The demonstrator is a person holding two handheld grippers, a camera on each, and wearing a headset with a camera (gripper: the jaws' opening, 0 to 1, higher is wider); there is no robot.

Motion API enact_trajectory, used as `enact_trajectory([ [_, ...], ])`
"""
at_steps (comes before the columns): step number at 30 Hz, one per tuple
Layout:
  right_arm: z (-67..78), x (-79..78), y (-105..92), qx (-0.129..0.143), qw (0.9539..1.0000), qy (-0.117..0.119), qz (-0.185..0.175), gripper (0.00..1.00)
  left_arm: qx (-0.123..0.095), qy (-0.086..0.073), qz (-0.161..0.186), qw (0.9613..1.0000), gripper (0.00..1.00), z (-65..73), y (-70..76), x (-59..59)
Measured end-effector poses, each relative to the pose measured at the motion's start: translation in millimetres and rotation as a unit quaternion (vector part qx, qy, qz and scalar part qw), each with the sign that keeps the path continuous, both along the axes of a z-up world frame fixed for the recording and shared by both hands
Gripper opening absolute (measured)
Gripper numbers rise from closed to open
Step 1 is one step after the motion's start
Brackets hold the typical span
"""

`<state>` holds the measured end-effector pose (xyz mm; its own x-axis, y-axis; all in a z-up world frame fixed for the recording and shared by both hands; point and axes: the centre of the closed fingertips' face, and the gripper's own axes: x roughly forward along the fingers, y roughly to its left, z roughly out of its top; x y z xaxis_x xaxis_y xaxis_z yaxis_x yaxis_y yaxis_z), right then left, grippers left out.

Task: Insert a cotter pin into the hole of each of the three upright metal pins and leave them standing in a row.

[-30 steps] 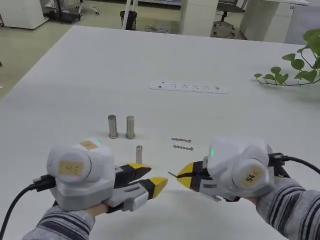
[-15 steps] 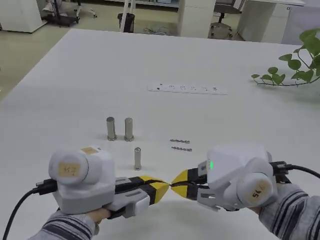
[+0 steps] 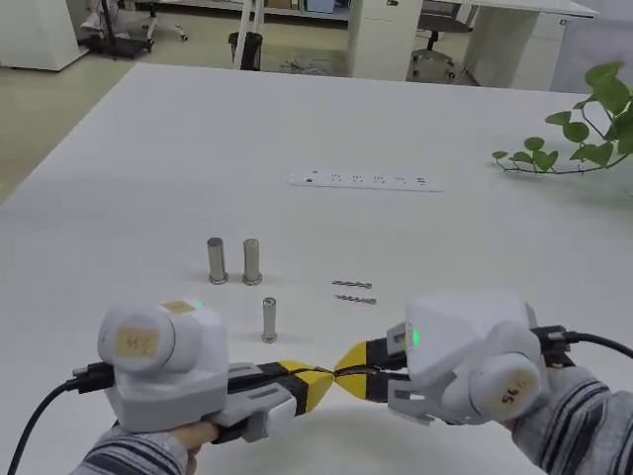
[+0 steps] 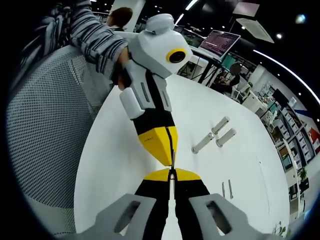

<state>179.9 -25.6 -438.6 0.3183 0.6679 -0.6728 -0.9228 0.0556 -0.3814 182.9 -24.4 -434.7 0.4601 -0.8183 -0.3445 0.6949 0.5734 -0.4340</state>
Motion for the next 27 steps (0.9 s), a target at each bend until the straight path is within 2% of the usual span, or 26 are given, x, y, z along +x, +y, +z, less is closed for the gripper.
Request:
enact_trajectory([
  [18, -1.6, -3.2, -0.6, -0.004, 1.0, 0.0, 0.008, 0.0, -0.01, 0.011, -0.003, 0.9999, 0.0, -0.2, -3.3, -1.9],
  [23, -0.6, -2.9, -0.2, -0.004, 1.0, -0.001, 0.006, 0.0, -0.011, 0.005, -0.004, 0.9999, 0.0, 1.7, -2.5, -1.9],
  [27, -0.8, -0.2, -2.3, -0.005, 1.0, 0.002, -0.001, 0.0, 0.0, -0.018, -0.013, 0.9998, 0.0, 5.1, -3.4, -2.5],
])
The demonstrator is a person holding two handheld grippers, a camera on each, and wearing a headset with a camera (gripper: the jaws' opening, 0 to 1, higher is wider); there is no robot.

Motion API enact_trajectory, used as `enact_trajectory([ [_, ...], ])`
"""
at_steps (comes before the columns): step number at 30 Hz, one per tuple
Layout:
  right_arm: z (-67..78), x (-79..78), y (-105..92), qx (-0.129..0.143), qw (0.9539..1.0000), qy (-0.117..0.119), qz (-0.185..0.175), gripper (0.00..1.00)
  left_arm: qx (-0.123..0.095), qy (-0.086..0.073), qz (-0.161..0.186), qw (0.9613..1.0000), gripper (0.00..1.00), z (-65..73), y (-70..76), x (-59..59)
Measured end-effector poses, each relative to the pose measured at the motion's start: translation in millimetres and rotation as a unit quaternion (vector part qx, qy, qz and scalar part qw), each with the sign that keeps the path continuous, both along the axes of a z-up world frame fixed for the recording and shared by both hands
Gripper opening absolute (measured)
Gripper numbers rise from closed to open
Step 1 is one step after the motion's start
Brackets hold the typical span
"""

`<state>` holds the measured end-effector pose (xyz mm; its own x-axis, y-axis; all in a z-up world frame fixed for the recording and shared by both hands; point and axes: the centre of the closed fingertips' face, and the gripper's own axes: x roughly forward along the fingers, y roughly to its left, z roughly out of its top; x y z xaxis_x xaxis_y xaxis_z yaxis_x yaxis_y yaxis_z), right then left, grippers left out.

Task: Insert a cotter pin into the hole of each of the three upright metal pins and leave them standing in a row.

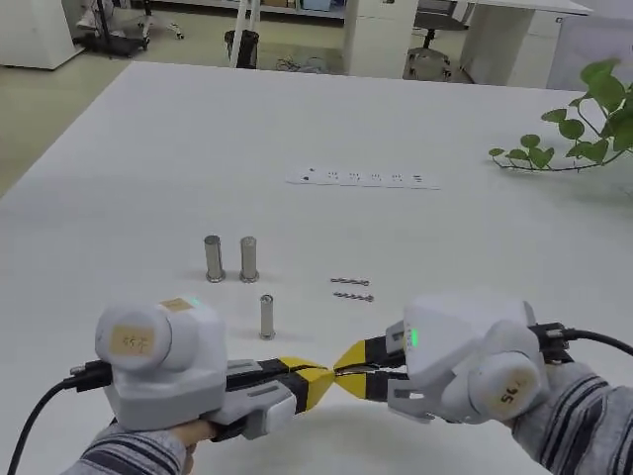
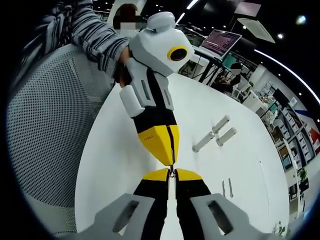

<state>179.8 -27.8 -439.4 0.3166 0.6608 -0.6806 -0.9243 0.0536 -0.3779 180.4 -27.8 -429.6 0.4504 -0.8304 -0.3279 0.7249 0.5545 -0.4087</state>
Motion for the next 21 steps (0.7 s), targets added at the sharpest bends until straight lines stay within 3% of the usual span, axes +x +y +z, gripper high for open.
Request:
enact_trajectory([
  [7, -0.7, -1.2, -4.3, -0.002, 0.9998, 0.019, 0.001, 0.0, 0.02, -0.036, -0.027, 0.9988, 0.0, 3.5, -3.5, -3.2],
  [11, -1.6, -3.8, -6.6, -0.006, 0.9996, 0.026, 0.008, 0.0, 0.049, -0.064, -0.053, 0.9953, 0.0, 2.0, -6.4, -7.6],
  [17, -3.2, -7.1, -9.5, -0.015, 0.9993, 0.031, 0.013, 0.0, 0.072, -0.084, -0.07, 0.9913, 0.0, -0.4, -9.4, -11.1],
  [21, -4.4, -8.0, -9.9, -0.021, 0.9993, 0.028, 0.013, 0.0, 0.078, -0.084, -0.071, 0.9908, 0.0, -2.0, -8.8, -11.3],
])
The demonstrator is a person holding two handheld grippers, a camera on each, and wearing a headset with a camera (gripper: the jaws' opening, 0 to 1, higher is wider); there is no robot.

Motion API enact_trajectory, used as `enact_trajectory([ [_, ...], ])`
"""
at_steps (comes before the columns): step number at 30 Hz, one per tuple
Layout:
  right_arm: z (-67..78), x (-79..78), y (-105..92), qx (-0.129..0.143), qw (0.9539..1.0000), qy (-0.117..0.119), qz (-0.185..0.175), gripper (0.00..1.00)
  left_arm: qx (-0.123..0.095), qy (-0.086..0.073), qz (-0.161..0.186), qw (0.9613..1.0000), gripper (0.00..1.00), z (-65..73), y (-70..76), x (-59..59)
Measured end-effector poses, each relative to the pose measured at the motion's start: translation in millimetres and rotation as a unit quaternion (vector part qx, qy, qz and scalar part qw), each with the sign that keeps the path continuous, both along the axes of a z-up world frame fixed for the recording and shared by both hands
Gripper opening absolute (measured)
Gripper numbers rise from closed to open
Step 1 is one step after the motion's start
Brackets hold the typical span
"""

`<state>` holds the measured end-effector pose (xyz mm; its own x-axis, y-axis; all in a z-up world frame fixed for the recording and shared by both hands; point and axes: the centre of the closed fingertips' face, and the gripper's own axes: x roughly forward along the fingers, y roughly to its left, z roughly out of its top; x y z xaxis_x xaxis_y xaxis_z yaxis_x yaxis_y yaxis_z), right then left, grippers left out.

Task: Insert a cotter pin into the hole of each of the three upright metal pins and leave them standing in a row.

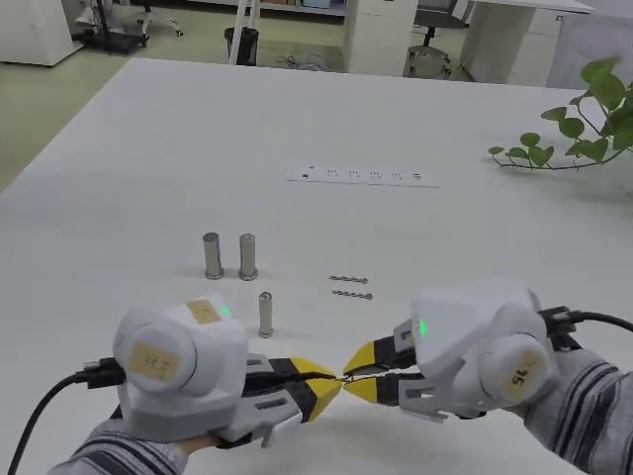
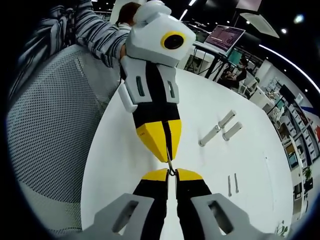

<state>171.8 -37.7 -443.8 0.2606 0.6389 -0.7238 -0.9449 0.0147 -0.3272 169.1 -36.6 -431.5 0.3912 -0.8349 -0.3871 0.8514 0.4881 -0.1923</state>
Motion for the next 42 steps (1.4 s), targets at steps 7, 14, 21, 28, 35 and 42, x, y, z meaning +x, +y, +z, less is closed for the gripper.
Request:
enact_trajectory([
  [7, -1.0, 3.6, 1.5, -0.01, 0.9999, -0.004, -0.007, 0.0, 0.005, 0.001, 0.011, 0.9999, 0.0, -2.2, 2.2, 3.6],
  [14, -3.8, 12.5, -0.5, -0.018, 0.9994, -0.002, -0.03, 0.0, 0.019, -0.012, 0.029, 0.9993, 0.01, -4.0, 8.2, 10.9],
  [21, -3.6, 30.1, -6.0, -0.02, 0.9964, 0.006, -0.082, 0.0, 0.047, -0.044, 0.067, 0.9957, 0.14, -4.6, 20.7, 25.1],
  [28, 0.7, 55.1, -4.5, -0.005, 0.9894, 0.02, -0.144, 0.0, 0.076, -0.065, 0.124, 0.9872, 0.25, -6.8, 40.9, 43.7],
  [35, 1.0, 73.4, 6.5, 0.002, 0.9842, 0.028, -0.175, 0.0, 0.076, -0.063, 0.188, 0.9772, 0.25, -6.1, 63.1, 63.7],
  [42, -5.3, 85.9, 19.4, -0.001, 0.9803, 0.037, -0.194, 0.0, 0.084, -0.058, 0.219, 0.9703, 0.26, -13.3, 76.1, 80.2],
])
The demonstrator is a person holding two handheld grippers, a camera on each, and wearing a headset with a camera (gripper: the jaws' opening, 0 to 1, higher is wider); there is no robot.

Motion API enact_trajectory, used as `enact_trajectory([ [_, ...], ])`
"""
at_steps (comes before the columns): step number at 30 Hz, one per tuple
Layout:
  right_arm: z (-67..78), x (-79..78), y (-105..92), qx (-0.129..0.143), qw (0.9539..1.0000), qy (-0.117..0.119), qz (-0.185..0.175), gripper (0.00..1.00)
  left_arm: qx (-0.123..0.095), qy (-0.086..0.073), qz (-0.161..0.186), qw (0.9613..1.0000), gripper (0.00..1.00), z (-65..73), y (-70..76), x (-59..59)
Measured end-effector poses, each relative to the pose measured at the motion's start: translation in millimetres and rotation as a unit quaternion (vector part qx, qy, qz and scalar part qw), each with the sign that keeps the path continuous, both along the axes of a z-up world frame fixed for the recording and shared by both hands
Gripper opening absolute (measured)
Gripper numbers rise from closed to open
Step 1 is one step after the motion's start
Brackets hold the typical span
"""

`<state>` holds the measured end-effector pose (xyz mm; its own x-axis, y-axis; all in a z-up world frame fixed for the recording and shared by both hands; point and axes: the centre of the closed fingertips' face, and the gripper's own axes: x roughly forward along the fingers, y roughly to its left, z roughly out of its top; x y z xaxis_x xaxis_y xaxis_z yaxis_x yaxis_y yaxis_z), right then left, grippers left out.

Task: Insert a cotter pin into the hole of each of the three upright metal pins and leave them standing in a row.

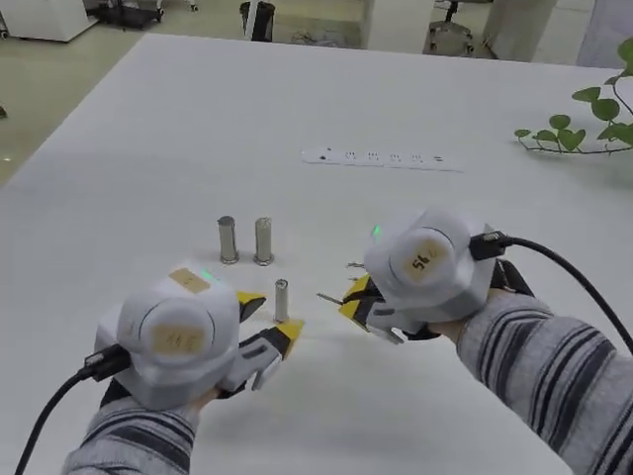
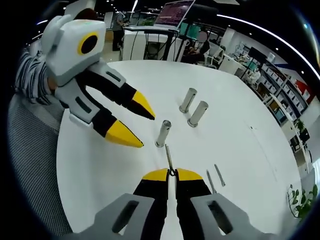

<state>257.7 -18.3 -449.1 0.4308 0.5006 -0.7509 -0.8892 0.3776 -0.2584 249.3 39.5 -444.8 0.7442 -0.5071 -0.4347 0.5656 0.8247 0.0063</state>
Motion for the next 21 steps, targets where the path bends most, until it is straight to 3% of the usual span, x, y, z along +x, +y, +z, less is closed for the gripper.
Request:
enact_trajectory([
  [9, -8.4, 9.8, 9.9, -0.004, 0.9999, 0.009, -0.008, 0.0, 0.005, 0.002, 0.018, 0.9998, 0.22, -8.9, 1.6, 19.2],
  [21, -13.5, 13.5, 19.7, -0.005, 0.9999, 0.013, -0.003, 0.0, -0.002, 0.017, 0.02, 0.9997, 0.12, -23.6, -4.5, 28.7],
])
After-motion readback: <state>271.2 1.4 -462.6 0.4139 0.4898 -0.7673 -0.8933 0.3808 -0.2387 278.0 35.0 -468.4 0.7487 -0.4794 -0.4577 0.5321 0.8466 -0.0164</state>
